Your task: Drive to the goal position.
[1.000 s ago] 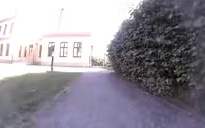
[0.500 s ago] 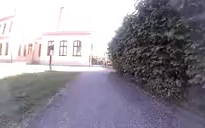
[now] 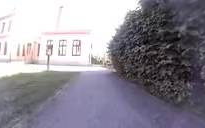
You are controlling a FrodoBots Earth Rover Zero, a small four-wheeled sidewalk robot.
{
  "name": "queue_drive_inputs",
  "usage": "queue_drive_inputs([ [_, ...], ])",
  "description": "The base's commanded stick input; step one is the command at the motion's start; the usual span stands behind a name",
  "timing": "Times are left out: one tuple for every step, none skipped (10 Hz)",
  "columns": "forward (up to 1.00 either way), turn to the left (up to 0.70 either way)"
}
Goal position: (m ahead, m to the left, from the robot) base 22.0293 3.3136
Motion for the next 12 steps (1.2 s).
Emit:
queue_drive_inputs([
  [0.6, 0.0],
  [0.6, 0.0],
  [0.6, 0.0],
  [0.6, 0.0],
  [0.6, 0.0],
  [0.6, 0.0],
  [0.6, 0.0],
  [0.6, 0.0],
  [0.6, 0.0],
  [0.6, 0.0],
  [0.6, 0.0],
  [0.6, 0.0],
])
